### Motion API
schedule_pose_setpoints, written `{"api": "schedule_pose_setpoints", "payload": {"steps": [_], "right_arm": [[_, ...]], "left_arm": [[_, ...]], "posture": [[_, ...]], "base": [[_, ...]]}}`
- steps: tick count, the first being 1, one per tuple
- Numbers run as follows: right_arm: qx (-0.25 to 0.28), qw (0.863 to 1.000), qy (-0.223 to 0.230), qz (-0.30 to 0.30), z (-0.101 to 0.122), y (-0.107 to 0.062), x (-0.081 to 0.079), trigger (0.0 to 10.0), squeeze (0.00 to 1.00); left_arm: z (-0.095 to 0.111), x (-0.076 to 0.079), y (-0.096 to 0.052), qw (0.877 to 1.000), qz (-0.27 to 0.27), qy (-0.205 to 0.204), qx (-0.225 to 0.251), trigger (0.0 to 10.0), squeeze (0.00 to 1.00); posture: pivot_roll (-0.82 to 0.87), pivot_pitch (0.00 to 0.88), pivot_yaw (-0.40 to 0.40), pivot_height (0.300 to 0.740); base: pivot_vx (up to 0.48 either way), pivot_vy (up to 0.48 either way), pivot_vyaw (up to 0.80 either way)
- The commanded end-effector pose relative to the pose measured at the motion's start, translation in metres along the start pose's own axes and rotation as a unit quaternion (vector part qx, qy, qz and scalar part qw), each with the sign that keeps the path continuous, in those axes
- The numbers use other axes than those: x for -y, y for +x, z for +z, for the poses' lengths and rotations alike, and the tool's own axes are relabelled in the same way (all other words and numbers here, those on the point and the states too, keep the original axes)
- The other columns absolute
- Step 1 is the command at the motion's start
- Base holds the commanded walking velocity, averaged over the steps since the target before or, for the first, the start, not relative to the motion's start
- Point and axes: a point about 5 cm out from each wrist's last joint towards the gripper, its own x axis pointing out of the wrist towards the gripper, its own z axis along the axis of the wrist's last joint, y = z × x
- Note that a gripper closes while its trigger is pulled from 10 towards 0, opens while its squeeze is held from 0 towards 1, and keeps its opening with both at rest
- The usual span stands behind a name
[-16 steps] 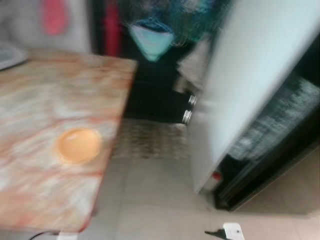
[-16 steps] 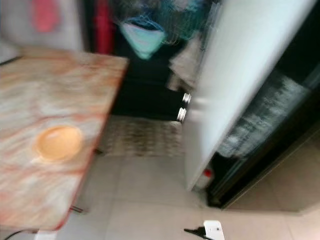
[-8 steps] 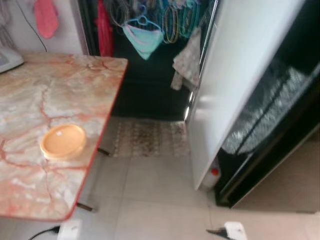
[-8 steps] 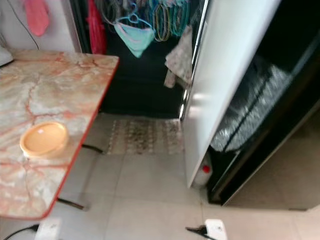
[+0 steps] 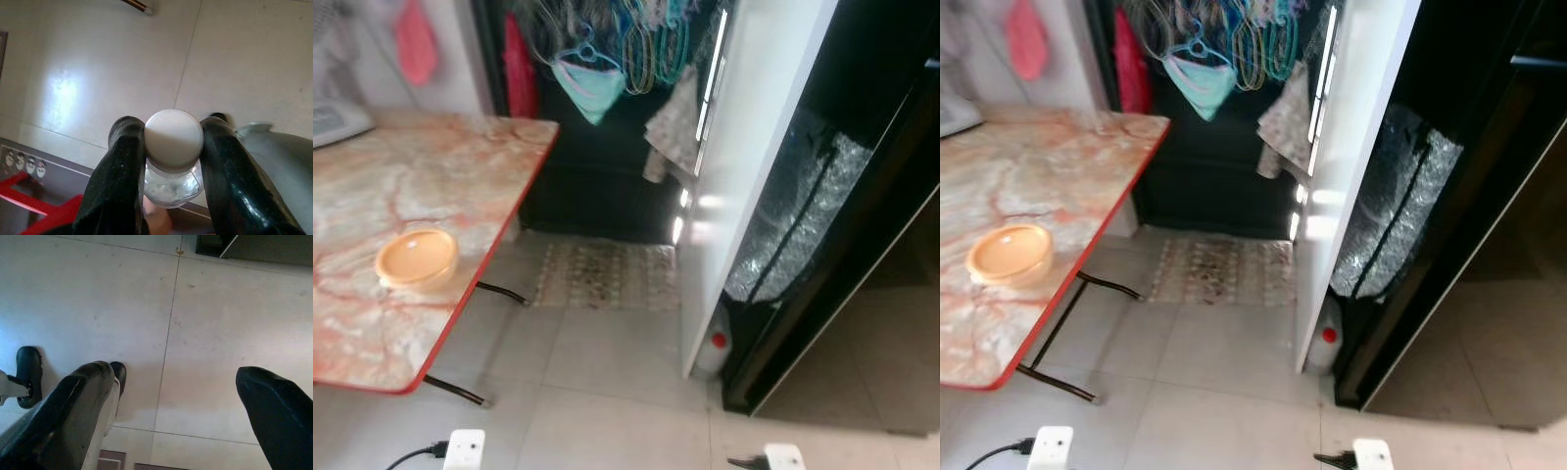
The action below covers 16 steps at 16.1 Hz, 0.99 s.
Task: Restocking fridge
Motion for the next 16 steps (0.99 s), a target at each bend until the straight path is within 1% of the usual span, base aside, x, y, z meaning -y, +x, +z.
{"api": "schedule_pose_setpoints", "payload": {"steps": [1, 6, 15, 16], "right_arm": [[0.007, 1.000, 0.004, 0.003, 0.0050, 0.0009, -0.0026, 10.0, 0.00], [0.005, 1.000, 0.004, 0.000, 0.0039, 0.0007, -0.0018, 10.0, 0.00], [0.005, 1.000, 0.005, -0.001, 0.0037, 0.0007, -0.0017, 10.0, 0.00], [0.001, 1.000, -0.004, 0.000, 0.0037, 0.0007, -0.0016, 10.0, 0.00]], "left_arm": [[-0.0022, -0.0038, -0.0002, 1.000, 0.006, -0.001, -0.002, 10.0, 0.00], [-0.0036, -0.0028, -0.0005, 1.000, -0.001, -0.012, -0.003, 10.0, 0.00], [-0.0042, -0.0020, -0.0005, 1.000, -0.006, -0.013, -0.006, 10.0, 0.00], [-0.0040, -0.0020, -0.0005, 1.000, -0.007, -0.013, -0.006, 10.0, 0.00]], "posture": [[0.12, 0.000, -0.067, 0.740], [0.12, 0.000, -0.062, 0.740], [0.12, 0.000, -0.070, 0.740], [0.12, 0.000, -0.070, 0.740]], "base": [[0.000, 0.000, 0.00], [0.000, 0.000, 0.00], [0.346, 0.000, 0.00], [0.375, 0.000, -0.62]]}}
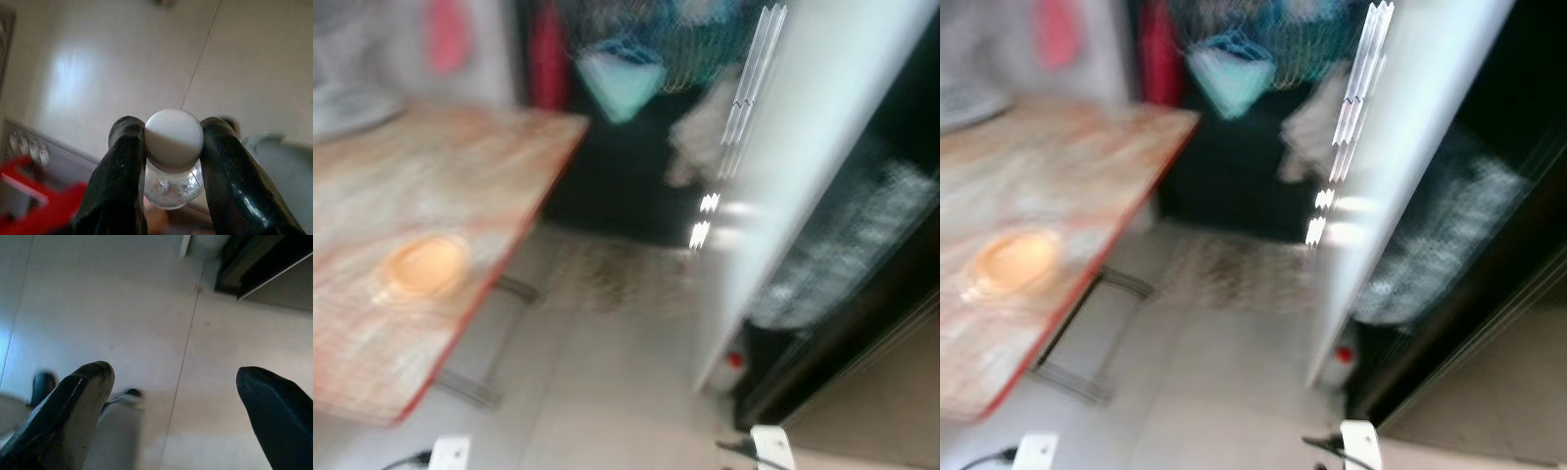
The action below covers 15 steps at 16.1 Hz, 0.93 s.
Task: Restocking fridge
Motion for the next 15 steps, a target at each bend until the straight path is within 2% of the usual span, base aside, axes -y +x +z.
{"api": "schedule_pose_setpoints", "payload": {"steps": [1, 3, 15], "right_arm": [[-0.020, 1.000, 0.001, -0.016, -0.0118, -0.0033, 0.0122, 10.0, 0.00], [-0.029, 1.000, 0.001, -0.011, -0.0128, -0.0032, 0.0112, 10.0, 0.00], [-0.026, 1.000, -0.007, -0.007, -0.0111, -0.0030, 0.0108, 10.0, 0.00]], "left_arm": [[0.0053, 0.0130, 0.0002, 1.000, -0.018, -0.002, 0.008, 10.0, 0.00], [0.0056, 0.0126, 0.0003, 1.000, -0.018, -0.002, 0.008, 10.0, 0.00], [0.0067, 0.0114, 0.0004, 1.000, -0.010, -0.002, 0.011, 10.0, 0.00]], "posture": [[0.13, 0.000, -0.071, 0.740], [0.13, 0.000, -0.069, 0.740], [0.12, 0.000, -0.073, 0.740]], "base": [[0.375, 0.000, -0.79], [0.377, 0.000, -0.77], [0.000, 0.000, -0.75]]}}
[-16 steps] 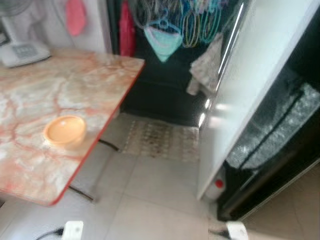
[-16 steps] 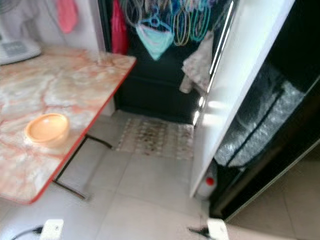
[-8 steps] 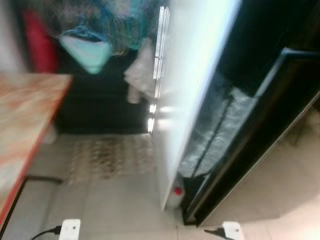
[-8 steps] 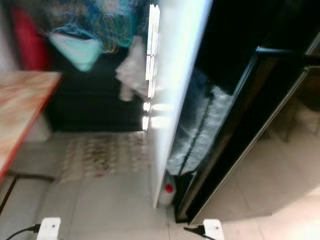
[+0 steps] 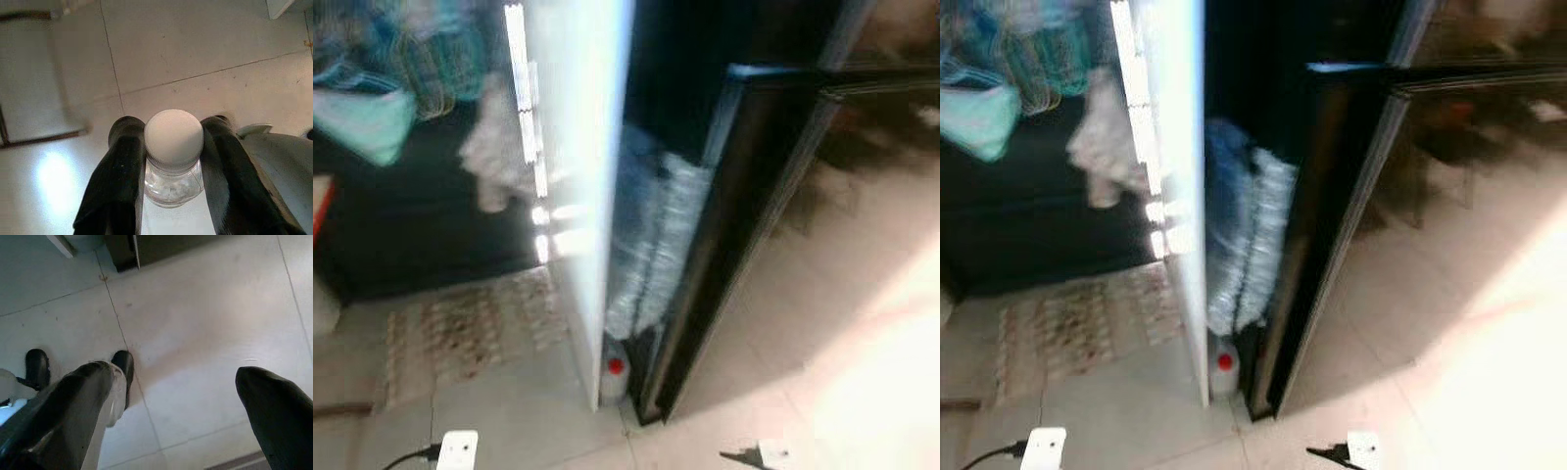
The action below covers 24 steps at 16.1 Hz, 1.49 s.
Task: Restocking fridge
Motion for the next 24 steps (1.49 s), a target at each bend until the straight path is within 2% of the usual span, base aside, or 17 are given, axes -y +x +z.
{"api": "schedule_pose_setpoints", "payload": {"steps": [1, 12, 22, 24], "right_arm": [[-0.004, 1.000, -0.002, -0.003, -0.0016, -0.0007, 0.0032, 10.0, 0.00], [-0.002, 1.000, -0.003, -0.003, -0.0018, -0.0006, 0.0026, 10.0, 0.00], [0.000, 1.000, 0.004, -0.003, -0.0015, -0.0005, 0.0019, 10.0, 0.00], [0.008, 1.000, 0.012, -0.005, -0.0008, -0.0005, 0.0019, 10.0, 0.00]], "left_arm": [[0.0022, 0.0025, 0.0003, 1.000, -0.001, 0.002, 0.002, 10.0, 0.00], [0.0011, 0.0021, 0.0003, 1.000, 0.000, 0.003, -0.002, 10.0, 0.00], [0.0019, 0.0010, 0.0004, 1.000, 0.003, 0.005, 0.000, 10.0, 0.00], [0.0017, 0.0008, 0.0004, 1.000, 0.005, 0.004, -0.001, 10.0, 0.00]], "posture": [[0.12, 0.000, -0.073, 0.740], [0.12, 0.000, -0.067, 0.740], [0.12, 0.000, -0.063, 0.740], [0.12, 0.000, -0.062, 0.740]], "base": [[0.000, 0.000, -0.75], [0.000, 0.134, -0.75], [0.000, 0.000, -0.75], [0.000, 0.000, 0.00]]}}
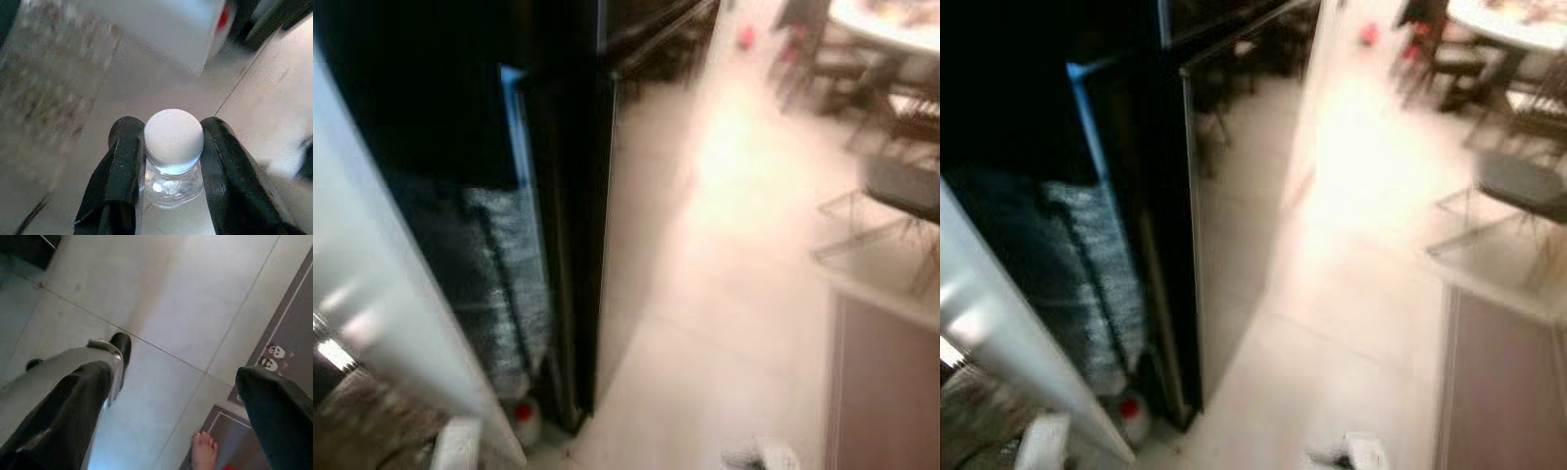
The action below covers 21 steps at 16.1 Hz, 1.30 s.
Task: Restocking fridge
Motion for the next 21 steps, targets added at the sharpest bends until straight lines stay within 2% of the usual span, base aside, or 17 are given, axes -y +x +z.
{"api": "schedule_pose_setpoints", "payload": {"steps": [1, 7, 11, 16, 17, 20, 21], "right_arm": [[0.026, 1.000, 0.004, 0.004, 0.0138, 0.0014, -0.0044, 10.0, 0.00], [0.031, 0.999, 0.009, 0.002, 0.0142, 0.0014, -0.0045, 10.0, 0.00], [0.043, 0.999, 0.030, -0.002, 0.0143, 0.0013, -0.0051, 10.0, 0.00], [0.057, 0.996, 0.067, -0.012, 0.0144, 0.0012, -0.0057, 10.0, 0.00], [0.064, 0.993, 0.092, -0.020, 0.0141, 0.0011, -0.0056, 10.0, 0.00], [0.087, 0.990, 0.110, -0.032, 0.0160, 0.0004, -0.0051, 10.0, 0.00], [0.109, 0.984, 0.130, -0.043, 0.0177, -0.0005, -0.0047, 10.0, 0.00]], "left_arm": [[-0.0153, -0.0064, -0.0024, 1.000, 0.007, 0.006, -0.024, 10.0, 0.00], [-0.0153, -0.0064, -0.0024, 1.000, 0.006, 0.006, -0.024, 10.0, 0.00], [-0.0155, -0.0069, -0.0025, 1.000, 0.005, 0.010, -0.023, 10.0, 0.00], [-0.0148, -0.0077, -0.0023, 1.000, 0.003, 0.015, -0.022, 10.0, 0.00], [-0.0146, -0.0079, -0.0023, 1.000, 0.004, 0.017, -0.022, 10.0, 0.00], [-0.0148, -0.0088, -0.0023, 1.000, 0.003, 0.022, -0.023, 10.0, 0.00], [-0.0153, -0.0099, -0.0023, 0.999, 0.003, 0.026, -0.023, 10.0, 0.00]], "posture": [[0.12, 0.000, -0.062, 0.740], [0.12, 0.000, -0.061, 0.740], [0.12, 0.000, -0.058, 0.740], [0.12, 0.000, -0.054, 0.740], [0.12, 0.000, -0.053, 0.740], [0.11, 0.000, -0.045, 0.740], [0.11, 0.000, -0.035, 0.740]], "base": [[0.000, 0.000, 0.00], [0.000, 0.467, 0.00], [0.000, 0.400, 0.00], [0.000, 0.000, 0.00], [0.000, 0.000, 0.00], [0.000, 0.000, 0.00], [0.000, 0.000, 0.00]]}}
